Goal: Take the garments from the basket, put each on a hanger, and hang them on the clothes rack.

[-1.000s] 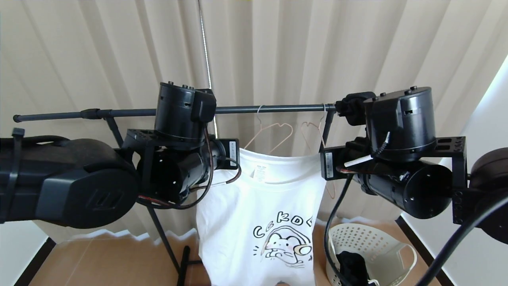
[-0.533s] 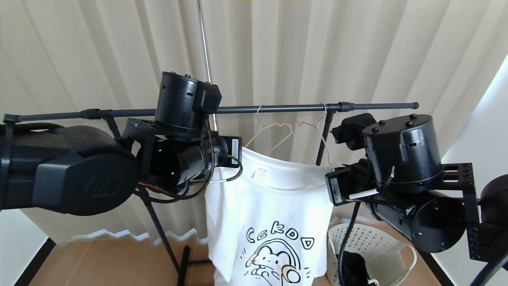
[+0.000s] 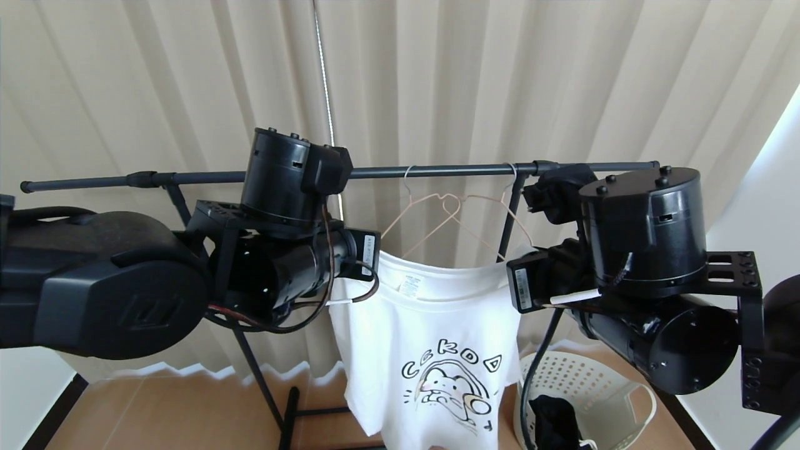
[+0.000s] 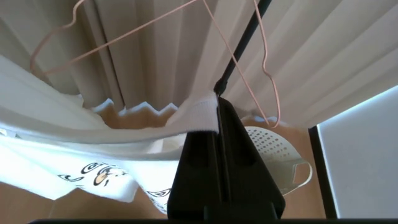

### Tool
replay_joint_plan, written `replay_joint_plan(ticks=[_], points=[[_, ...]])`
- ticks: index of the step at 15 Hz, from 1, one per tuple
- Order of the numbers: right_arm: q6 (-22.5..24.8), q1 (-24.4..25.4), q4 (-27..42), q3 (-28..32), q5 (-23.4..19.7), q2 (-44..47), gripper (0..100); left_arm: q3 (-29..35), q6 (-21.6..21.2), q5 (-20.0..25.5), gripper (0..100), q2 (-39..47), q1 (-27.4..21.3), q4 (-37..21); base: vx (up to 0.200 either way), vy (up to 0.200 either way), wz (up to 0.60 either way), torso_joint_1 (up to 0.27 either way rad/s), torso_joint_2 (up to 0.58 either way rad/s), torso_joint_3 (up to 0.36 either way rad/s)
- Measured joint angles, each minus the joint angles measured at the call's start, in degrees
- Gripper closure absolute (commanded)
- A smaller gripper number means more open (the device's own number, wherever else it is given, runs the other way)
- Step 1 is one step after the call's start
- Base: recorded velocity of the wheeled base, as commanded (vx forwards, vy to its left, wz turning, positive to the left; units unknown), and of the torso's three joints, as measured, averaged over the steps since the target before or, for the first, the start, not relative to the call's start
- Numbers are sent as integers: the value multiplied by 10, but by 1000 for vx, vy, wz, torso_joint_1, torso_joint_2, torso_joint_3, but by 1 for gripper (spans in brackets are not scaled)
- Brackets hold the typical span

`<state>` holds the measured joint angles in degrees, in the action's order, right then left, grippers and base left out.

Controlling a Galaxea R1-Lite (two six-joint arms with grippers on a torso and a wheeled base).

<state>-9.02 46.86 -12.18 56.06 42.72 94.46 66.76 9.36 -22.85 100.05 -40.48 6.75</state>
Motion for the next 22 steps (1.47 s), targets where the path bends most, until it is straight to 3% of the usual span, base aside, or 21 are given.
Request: replay_joint_plan(ticks=[8,11,13,17,22], points=[[-21,-42,-32,47,-1,30,100,-84,-22,2,100,-52,-24,0,0,0,0,0,0,0],[-21,-44,-30,45,0,33,100,-77,-23,32,100,-61,-28,0,0,0,0,0,0,0],[-13,-44,-25,35,0,26,100,-46,-27,38,100,-56,-19,0,0,0,0,0,0,0],[63,-40,-24,-26,-2,-22,100,53,-30,52,100,-4,0,0,0,0,0,0,0,0],[83,37,-18,-83,-5,-58,100,202,-30,120,100,88,6,-1,0,0,0,0,0,0]])
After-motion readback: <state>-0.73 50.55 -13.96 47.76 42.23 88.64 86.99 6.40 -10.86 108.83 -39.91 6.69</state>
